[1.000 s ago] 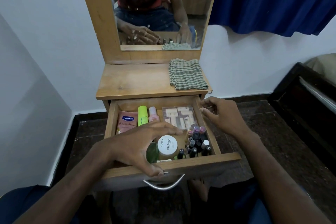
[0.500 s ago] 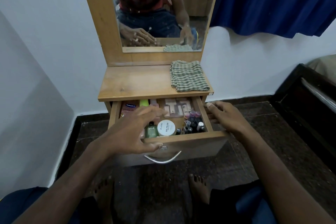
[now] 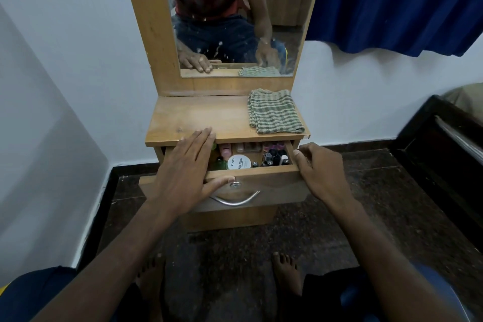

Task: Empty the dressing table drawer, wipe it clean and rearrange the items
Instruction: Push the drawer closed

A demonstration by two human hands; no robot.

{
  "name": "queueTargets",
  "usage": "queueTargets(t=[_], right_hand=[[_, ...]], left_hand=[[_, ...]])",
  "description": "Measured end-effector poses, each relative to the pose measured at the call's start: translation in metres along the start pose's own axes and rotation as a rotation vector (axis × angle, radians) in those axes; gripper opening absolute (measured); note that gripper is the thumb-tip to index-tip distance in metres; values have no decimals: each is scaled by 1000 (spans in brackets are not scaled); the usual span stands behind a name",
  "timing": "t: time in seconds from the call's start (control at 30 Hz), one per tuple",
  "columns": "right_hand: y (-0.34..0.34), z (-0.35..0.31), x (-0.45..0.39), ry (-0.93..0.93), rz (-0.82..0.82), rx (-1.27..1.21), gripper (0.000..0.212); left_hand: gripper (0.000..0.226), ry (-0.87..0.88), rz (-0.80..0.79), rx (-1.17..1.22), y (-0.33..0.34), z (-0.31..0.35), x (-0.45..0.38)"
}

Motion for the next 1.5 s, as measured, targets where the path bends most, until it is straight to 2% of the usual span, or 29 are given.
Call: queueTargets(t=[0.13, 0.17, 0.23, 0.33, 0.4, 0.47, 0.5, 0.57, 0.6, 0.63, 0.73, 0.83, 1.03, 1.13, 1.23, 1.33, 1.37, 1.43, 1.47, 1.5], right_hand=[[-34, -31, 14, -108, 287, 39, 14], [-37, -47, 23, -149, 324, -7, 7], [-27, -75, 40, -143, 270, -194, 2], [34, -83, 65, 170, -57, -528, 6], [76, -72, 84, 460, -219, -723, 11], [101, -69, 97, 718, -216, -1029, 14], [108, -71, 99, 803, -159, -1180, 22], [112, -77, 98, 907, -42, -1421, 47], [113, -80, 97, 937, 2, -1506, 57], [113, -81, 94, 949, 36, -1563, 58], [117, -86, 91, 981, 81, -1633, 34], [121, -88, 85, 1025, 126, -1691, 18], [126, -83, 55, 1122, 273, -1817, 13], [123, -83, 42, 1156, 323, -1809, 28], [129, -83, 35, 1184, 353, -1844, 13], [130, -82, 32, 1164, 329, -1871, 40], [129, -81, 31, 1149, 312, -1867, 39], [127, -78, 30, 1113, 254, -1782, 13], [126, -73, 31, 1095, 238, -1724, 2], [127, -64, 32, 1078, 221, -1613, 4]], left_hand=[[96, -91, 46, 88, 0, -1, 2], [91, -117, 65, 114, -1, -1, 3], [79, -176, 132, 209, -7, 2, 9], [44, -338, 290, 475, -19, 10, 37], [27, -579, 222, 769, -6, 13, 63], [22, -958, 6, 1237, 31, 20, 89], [28, -1143, -66, 1474, 50, 26, 100], [49, -1334, -59, 1802, 67, 30, 108], [60, -1350, -6, 1887, 69, 25, 106], [70, -1334, 46, 1948, 70, 19, 102], [100, -1256, 65, 2099, 63, 11, 89], [105, -1219, 64, 2218, 60, 6, 76], [122, -1235, 56, 2415, 80, -14, 46], [123, -1229, 86, 2456, 87, -21, 35], [123, -1232, 106, 2463, 90, -22, 30], [123, -1240, 107, 2471, 89, -23, 32], [123, -1237, 101, 2467, 88, -25, 32], [111, -1247, 80, 2389, 88, -30, 33], [95, -1273, 97, 2284, 88, -35, 35], [78, -1321, 137, 2093, 87, -45, 39]])
Point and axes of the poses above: each hand's wrist, its own x-axis away from the middle knuckle, its own y-axis out of the palm, z = x × y, the point moved 9 cm from there along -x, towards the middle knuckle, and after that the axes turned 9 degrees about -y, right-handed, at the moved point
